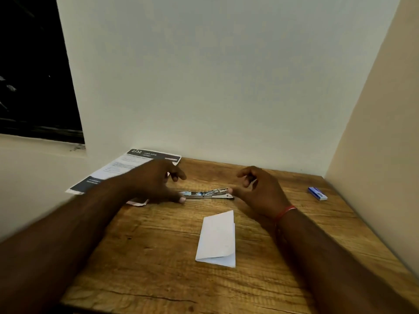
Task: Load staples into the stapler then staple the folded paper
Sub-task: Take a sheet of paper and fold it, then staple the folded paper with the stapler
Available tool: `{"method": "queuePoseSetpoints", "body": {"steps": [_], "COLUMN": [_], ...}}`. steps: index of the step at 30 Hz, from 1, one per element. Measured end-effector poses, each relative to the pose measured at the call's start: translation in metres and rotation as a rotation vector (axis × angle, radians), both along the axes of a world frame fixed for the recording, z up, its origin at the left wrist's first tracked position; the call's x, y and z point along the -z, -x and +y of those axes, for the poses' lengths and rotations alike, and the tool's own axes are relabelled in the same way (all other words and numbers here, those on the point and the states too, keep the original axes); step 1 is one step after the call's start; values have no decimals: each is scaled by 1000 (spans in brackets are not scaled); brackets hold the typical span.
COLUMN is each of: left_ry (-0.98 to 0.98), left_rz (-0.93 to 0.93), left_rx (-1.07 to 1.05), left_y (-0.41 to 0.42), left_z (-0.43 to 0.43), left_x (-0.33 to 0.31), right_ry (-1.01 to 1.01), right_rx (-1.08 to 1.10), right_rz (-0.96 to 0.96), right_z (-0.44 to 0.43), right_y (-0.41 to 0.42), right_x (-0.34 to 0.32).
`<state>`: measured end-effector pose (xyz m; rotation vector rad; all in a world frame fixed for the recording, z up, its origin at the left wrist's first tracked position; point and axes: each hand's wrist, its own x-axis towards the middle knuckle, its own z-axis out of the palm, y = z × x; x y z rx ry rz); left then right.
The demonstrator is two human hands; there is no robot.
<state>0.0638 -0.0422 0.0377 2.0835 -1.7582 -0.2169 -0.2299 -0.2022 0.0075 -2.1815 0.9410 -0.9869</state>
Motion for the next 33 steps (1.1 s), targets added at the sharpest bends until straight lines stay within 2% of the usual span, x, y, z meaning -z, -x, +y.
{"method": "queuePoseSetpoints", "body": {"steps": [3,8,12,15,19,23,30,33], "left_ry": [-12,86,137,207,296,346,397,441], "left_rz": [13,87,79,237,322,522,665,684], "left_rx": [23,26,86,79,27,85,125,133], "left_y": [-11,-21,-13,-7,3,18,38,49], "left_z": [4,-1,-1,-4,-10,-13,-13,-10], "left_x": [14,20,21,21,25,29,32,29], "right_ry": [-66,-48,-223,-339,-444,-564,-409,-289], "right_rx": [31,-35,-51,-129,-231,-388,-390,-363], "right_rz": [72,170,13,-109,-187,-278,-352,-305], "right_z": [-1,-4,0,4,4,5,15,20], "right_y": [-5,-14,-16,-14,-11,-10,-13,-18], "right_x": [11,14,16,14,10,7,2,3]}}
